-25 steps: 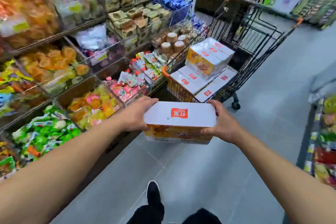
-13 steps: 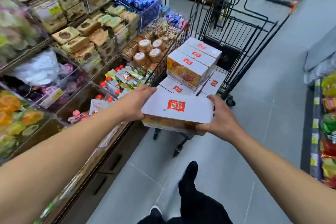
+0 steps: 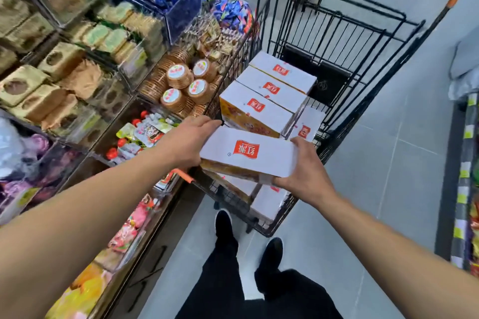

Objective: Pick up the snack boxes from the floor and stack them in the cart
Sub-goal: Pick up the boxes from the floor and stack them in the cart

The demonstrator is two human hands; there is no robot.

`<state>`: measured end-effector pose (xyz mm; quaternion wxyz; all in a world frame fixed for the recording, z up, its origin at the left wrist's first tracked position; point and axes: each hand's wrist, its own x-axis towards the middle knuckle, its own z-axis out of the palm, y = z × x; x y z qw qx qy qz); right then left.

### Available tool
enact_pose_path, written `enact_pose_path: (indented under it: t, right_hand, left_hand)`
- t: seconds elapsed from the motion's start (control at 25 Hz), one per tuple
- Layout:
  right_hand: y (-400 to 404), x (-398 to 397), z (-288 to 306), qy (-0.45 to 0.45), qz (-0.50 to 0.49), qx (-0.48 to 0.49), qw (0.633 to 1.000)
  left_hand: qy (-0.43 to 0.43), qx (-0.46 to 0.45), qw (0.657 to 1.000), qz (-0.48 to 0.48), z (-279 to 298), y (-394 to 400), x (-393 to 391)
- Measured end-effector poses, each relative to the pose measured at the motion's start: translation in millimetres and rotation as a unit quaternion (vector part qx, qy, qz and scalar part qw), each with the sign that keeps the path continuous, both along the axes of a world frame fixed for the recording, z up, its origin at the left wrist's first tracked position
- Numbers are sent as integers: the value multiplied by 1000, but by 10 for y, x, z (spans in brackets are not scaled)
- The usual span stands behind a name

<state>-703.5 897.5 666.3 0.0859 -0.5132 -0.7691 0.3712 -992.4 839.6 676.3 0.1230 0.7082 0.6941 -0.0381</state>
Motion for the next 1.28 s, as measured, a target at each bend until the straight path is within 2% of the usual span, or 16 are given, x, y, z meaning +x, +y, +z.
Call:
enact_pose_path:
  t: [0.2,0.44,0.6,0.84,1.08,1.28]
  right_hand:
    - [264,-421,-352,-35,-75,-35,996]
    - [368,-886,-685,-77,-162,-63,982]
    - [437,-1079,-848,-76,-195,-90,974]
    - [468,-1143,-1038,-69,-221,-96,968]
    - [515,-1084,-1017,-95,-175,-91,976]
    - [499,-937,-866,-200,-47,55,977]
  left_hand:
    - [23,-48,996,-71,-408,712,-383]
    - [30,-66,988,-138,-815,1262,-684]
    - [13,-72,988,-139,-997,1427,-805]
    - [38,-52,988,-143,-1246,1422,-903]
    - [19,-48,995,-87,-1210,1285,-876]
    - [-55,-55,997,7,-979,910,-707]
